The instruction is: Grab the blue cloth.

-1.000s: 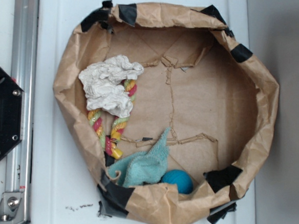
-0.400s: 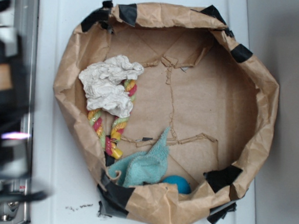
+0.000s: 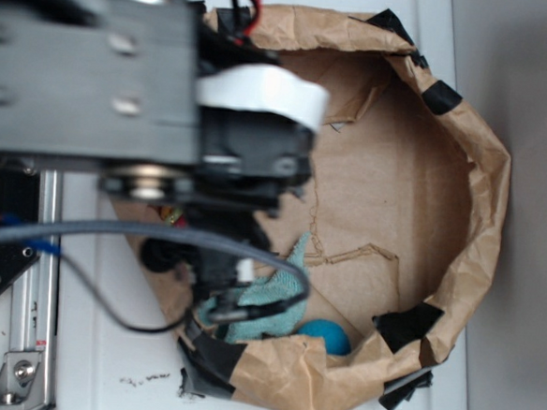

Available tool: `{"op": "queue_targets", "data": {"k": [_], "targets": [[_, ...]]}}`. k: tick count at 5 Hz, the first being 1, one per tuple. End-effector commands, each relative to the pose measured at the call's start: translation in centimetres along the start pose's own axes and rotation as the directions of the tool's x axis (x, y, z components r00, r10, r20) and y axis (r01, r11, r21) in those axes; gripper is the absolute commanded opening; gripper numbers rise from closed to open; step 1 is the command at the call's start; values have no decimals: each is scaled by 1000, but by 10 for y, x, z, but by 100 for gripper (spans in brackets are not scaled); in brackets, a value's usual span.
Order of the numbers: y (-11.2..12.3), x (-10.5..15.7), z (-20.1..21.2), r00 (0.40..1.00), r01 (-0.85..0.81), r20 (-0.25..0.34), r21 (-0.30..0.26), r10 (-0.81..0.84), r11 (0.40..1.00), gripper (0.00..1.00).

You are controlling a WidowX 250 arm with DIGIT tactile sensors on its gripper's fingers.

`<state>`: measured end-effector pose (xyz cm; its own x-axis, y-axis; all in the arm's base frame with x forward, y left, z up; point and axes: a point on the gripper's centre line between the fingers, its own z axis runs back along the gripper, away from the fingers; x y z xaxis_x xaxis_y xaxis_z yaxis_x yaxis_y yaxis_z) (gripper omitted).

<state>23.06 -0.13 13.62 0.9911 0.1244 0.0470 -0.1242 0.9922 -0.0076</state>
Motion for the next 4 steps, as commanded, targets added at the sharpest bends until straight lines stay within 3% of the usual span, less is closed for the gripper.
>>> {"op": "queue_targets", "data": {"k": [1, 3, 4], "targets": [[-41, 30, -39, 991, 12, -128, -212, -40, 977, 100], [-63, -4, -72, 969, 77, -213, -222, -125, 972, 100], [-86, -13, -93, 952, 138, -223, -295, -208, 945, 100]]}}
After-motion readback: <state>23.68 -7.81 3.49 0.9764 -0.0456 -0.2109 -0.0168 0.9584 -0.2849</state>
